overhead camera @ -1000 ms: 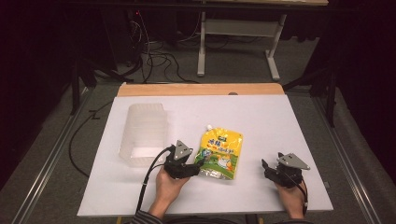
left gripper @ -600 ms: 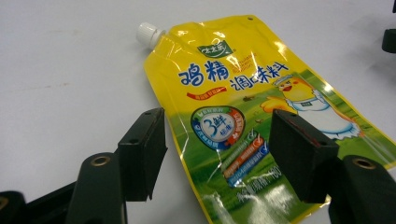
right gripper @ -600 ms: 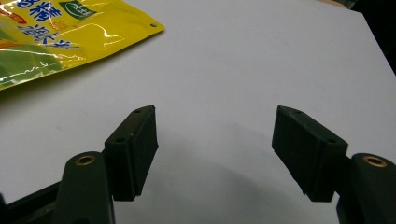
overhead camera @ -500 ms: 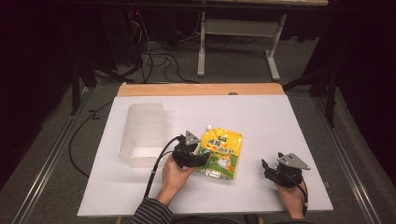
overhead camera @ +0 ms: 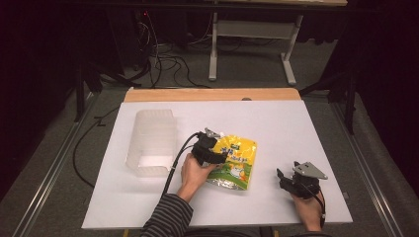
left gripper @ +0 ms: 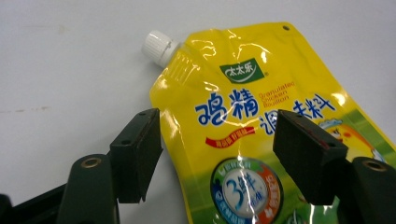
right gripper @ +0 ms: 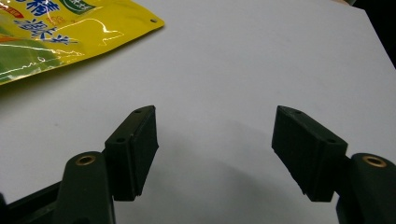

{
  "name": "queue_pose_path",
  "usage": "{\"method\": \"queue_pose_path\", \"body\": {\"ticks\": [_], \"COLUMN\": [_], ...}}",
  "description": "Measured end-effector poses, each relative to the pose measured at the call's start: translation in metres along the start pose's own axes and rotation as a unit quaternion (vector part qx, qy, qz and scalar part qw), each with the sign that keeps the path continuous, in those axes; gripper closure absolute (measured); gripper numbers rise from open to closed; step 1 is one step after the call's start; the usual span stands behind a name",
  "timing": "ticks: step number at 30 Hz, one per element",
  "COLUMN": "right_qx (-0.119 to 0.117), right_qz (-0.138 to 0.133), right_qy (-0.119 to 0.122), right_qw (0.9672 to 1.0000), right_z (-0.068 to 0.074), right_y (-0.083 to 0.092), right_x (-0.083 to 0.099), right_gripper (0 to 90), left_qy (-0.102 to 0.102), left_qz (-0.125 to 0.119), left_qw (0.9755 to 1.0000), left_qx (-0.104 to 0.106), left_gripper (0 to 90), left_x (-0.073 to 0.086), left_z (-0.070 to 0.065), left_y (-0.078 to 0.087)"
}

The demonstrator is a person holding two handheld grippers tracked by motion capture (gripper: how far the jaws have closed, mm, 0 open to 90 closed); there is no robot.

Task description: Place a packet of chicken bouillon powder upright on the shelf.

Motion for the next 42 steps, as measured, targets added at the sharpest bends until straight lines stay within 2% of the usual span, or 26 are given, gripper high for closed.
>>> {"method": "queue_pose_path", "body": {"ticks": [11, 16, 20, 21, 27, 30, 34, 35, 38, 40, 42], "right_qx": [0.000, -0.001, 0.000, 0.000, -0.001, 0.000, -0.002, -0.002, -0.001, -0.001, -0.001], "right_qz": [-0.002, -0.001, -0.001, 0.000, 0.002, 0.002, 0.004, 0.006, 0.003, 0.003, 0.002], "right_qy": [-0.001, 0.003, 0.001, 0.002, 0.004, 0.003, 0.003, 0.004, 0.003, 0.004, 0.003], "right_qw": [1.0000, 1.0000, 1.0000, 1.0000, 1.0000, 1.0000, 1.0000, 1.0000, 1.0000, 1.0000, 1.0000], "right_z": [0.000, 0.000, 0.000, 0.000, 0.001, 0.001, 0.001, 0.001, 0.001, 0.000, 0.000], "right_y": [0.001, 0.001, 0.000, 0.000, 0.000, 0.000, 0.000, 0.000, 0.000, 0.000, 0.000], "right_x": [0.000, 0.000, 0.000, 0.000, 0.000, 0.000, 0.000, 0.000, 0.000, 0.000, 0.000], "right_gripper": [31.8, 31.7, 31.8, 31.8, 31.8, 31.8, 31.8, 31.8, 31.7, 31.7, 31.7], "left_qy": [0.030, 0.040, 0.026, 0.001, -0.010, -0.018, 0.003, 0.002, 0.013, 0.028, 0.033], "left_qz": [0.023, 0.021, 0.025, 0.025, 0.028, 0.031, 0.038, 0.040, 0.045, 0.046, 0.041], "left_qw": [0.9992, 0.9989, 0.9991, 0.9990, 0.9984, 0.9984, 0.9991, 0.9991, 0.9989, 0.9980, 0.9975], "left_qx": [-0.013, -0.012, -0.024, -0.037, -0.049, -0.043, -0.020, -0.016, 0.007, 0.033, 0.047], "left_gripper": [32.7, 32.5, 38.4, 40.8, 46.3, 55.2, 69.2, 73.9, 85.3, 86.7, 89.6], "left_x": [-0.006, -0.007, -0.006, -0.006, -0.004, -0.004, -0.004, -0.004, -0.004, -0.005, -0.006], "left_z": [0.009, 0.011, 0.008, 0.006, 0.002, 0.002, 0.006, 0.006, 0.006, 0.009, 0.009], "left_y": [-0.025, -0.028, -0.028, -0.028, -0.028, -0.026, -0.025, -0.025, -0.025, -0.024, -0.021]}}
Point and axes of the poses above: each handheld gripper's, and its own axes: y roughly backward along the jaws, x roughly out of its underside, z roughly to its left, the point moved 1 cm from there along -y, roughly forward along the jaws, and after that the axes turned 9 degrees about y, right-handed, at the moved point
